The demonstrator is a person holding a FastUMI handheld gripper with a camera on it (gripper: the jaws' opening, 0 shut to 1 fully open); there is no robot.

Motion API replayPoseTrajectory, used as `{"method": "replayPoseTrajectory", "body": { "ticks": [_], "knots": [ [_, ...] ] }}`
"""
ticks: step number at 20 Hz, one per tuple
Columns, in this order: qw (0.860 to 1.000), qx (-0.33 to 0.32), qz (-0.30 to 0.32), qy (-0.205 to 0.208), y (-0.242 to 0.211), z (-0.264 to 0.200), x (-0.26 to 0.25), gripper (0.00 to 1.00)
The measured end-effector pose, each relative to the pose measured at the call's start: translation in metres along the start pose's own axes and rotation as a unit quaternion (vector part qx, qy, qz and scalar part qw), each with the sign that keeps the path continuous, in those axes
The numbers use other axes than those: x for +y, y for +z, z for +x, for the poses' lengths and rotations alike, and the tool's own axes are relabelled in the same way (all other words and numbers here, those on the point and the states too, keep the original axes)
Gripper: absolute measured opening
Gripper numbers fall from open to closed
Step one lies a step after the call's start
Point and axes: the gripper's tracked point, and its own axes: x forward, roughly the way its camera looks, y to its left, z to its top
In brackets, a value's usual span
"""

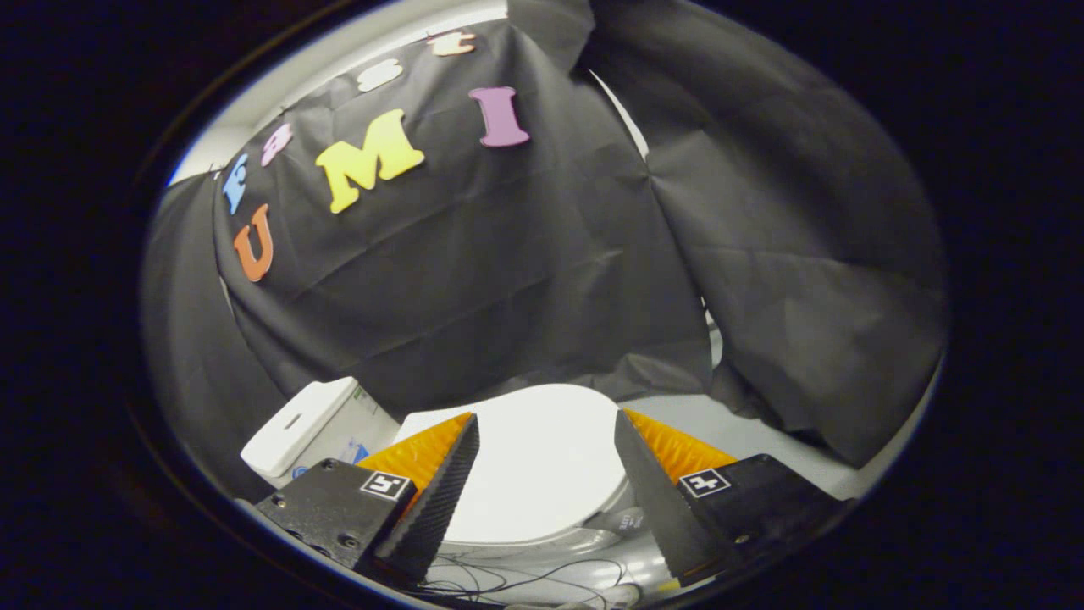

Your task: Open the toilet lid.

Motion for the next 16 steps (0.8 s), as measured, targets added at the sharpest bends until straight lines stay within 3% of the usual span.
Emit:
{"method": "replayPoseTrajectory", "body": {
  "ticks": [6, 16],
  "knots": [
    [0.996, 0.057, 0.074, -0.015, -0.048, 0.028, -0.044, 0.99],
    [0.973, 0.145, 0.177, -0.018, -0.123, 0.044, -0.087, 0.97]
  ]
}}
